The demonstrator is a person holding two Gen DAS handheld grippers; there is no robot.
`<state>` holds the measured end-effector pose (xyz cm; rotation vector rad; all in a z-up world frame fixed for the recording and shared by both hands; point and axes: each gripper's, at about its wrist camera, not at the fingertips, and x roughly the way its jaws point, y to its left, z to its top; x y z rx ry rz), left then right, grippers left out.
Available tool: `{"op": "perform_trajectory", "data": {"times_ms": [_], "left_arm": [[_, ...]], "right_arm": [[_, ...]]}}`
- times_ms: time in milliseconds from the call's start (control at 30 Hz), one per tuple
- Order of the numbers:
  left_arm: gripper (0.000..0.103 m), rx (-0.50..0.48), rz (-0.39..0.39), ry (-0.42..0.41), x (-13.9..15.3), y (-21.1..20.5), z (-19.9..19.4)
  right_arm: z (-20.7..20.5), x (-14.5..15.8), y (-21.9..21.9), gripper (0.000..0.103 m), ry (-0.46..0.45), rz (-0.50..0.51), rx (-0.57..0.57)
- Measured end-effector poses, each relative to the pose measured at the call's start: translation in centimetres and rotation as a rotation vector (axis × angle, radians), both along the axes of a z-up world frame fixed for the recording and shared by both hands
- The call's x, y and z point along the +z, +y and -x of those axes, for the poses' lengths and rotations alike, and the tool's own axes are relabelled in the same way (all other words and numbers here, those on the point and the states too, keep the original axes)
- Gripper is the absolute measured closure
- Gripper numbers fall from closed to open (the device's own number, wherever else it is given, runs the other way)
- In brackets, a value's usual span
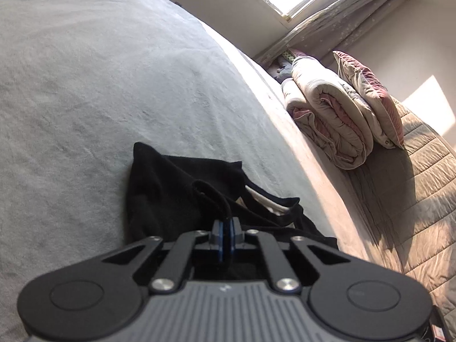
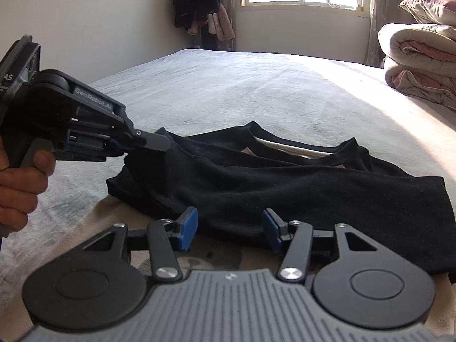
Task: Fold clothes
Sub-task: 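Grasp the folded black bundle edge with the left gripper and tuck it under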
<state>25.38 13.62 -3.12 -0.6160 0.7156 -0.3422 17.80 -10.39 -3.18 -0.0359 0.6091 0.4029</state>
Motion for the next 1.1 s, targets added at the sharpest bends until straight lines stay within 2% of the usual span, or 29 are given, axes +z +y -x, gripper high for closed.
{"op": "perform_trajectory", "data": {"times_ms": [200, 367, 500, 733, 900, 1000, 1100], "left_arm": [[0.099, -0.015, -0.03, -0.144, 4.7, -0.5, 0.3], [0.099, 0.004, -0.022, -0.164, 5.3, 0.2, 0.4], [0.099, 0.037, -0.031, -0.156, 4.1, 1.9, 0.7], [0.099, 0.109, -0.03, -0.042, -1.1, 5.1, 0.6], [0.097, 0.105, -0.067, 0.06, -4.9, 6.0, 0.5], [0.094, 0.09, -0.04, 0.056, -5.3, 6.7, 0.7], [0.085, 0.077, -0.014, 0.052, -5.2, 7.3, 0.6]], "right_arm": [[-0.4, -0.4, -2.1, 0.036, -0.049, 0.093, -0.082], [-1.0, -1.0, -4.0, 0.036, -0.07, 0.222, -0.173], [-1.6, -1.6, -6.0, 0.036, -0.073, 0.3, -0.244], [-2.2, -2.0, -9.4, 0.036, -0.057, 0.361, -0.317], [-2.0, -2.1, -11.2, 0.036, -0.024, 0.344, -0.332], [-1.6, -1.8, -12.2, 0.036, 0.01, 0.308, -0.32], [-1.0, -1.1, -13.8, 0.036, 0.074, 0.218, -0.264]]}}
